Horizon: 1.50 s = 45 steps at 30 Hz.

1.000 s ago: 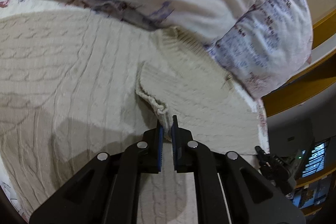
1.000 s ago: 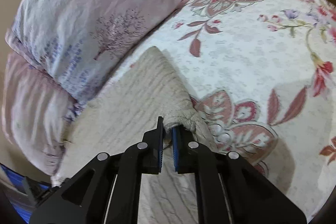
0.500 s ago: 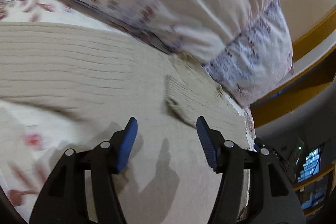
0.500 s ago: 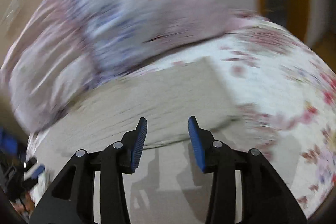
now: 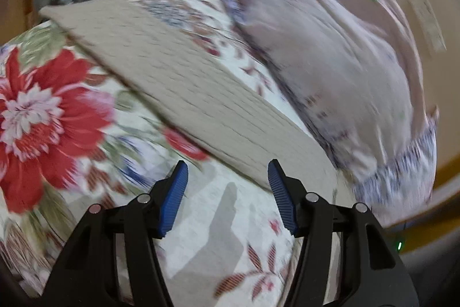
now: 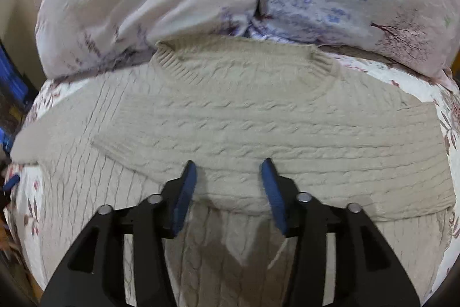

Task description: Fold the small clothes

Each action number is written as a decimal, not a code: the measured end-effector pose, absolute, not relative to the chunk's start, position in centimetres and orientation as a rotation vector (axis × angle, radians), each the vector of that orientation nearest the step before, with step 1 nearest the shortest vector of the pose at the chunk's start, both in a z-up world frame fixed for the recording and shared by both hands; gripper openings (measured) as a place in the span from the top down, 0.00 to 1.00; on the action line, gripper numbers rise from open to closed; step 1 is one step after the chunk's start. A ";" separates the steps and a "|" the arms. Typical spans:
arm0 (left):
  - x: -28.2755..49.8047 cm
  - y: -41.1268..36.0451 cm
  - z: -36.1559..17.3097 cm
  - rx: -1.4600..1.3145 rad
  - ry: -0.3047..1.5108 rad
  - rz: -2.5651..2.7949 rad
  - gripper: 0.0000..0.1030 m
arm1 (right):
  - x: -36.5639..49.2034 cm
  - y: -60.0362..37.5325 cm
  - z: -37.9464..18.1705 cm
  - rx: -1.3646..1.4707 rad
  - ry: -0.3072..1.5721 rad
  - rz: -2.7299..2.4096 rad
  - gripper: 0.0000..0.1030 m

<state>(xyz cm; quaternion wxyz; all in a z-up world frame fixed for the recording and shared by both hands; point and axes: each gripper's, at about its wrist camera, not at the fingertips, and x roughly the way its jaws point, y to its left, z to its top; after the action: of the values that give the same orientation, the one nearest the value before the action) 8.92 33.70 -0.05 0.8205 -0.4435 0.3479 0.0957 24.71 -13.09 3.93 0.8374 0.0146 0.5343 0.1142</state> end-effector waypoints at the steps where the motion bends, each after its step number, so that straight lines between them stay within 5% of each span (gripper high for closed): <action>1: 9.0 34.5 -0.4 -0.981 0.728 0.202 0.47 | 24.6 -13.1 3.9 0.033 1.128 0.241 0.49; 6: 9.8 37.0 -0.8 -1.060 0.688 0.254 0.52 | 24.5 -14.1 4.0 0.111 1.146 0.264 0.47; 9: 10.3 37.8 -1.2 -1.088 0.681 0.296 0.69 | 24.2 -14.2 4.1 0.119 1.150 0.273 0.45; 11: 10.6 38.7 -1.7 -1.103 0.688 0.316 0.90 | 23.9 -14.3 4.2 0.126 1.150 0.279 0.45; 14: 10.9 39.1 -1.5 -1.122 0.668 0.314 0.94 | 23.7 -14.8 4.4 0.151 1.153 0.297 0.45; 22: 13.7 34.1 6.6 -0.972 0.511 0.143 0.95 | 23.2 -17.4 5.0 0.244 1.163 0.296 0.40; 29: 19.4 22.3 11.4 -0.828 0.516 -0.178 0.95 | 22.0 -21.6 6.0 0.312 1.131 0.235 0.40; 42: 25.4 2.2 4.0 -0.694 0.850 -0.439 0.95 | 20.4 -27.0 6.2 0.348 1.121 0.140 0.39; 45: 25.4 0.5 2.7 -0.663 0.917 -0.464 0.85 | 20.2 -27.2 6.4 0.345 1.115 0.135 0.39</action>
<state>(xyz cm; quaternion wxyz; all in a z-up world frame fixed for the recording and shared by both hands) 25.40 0.52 2.68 0.8188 -0.3112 0.4304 -0.2177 20.24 -27.17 6.42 0.8323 0.1625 0.5260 0.0639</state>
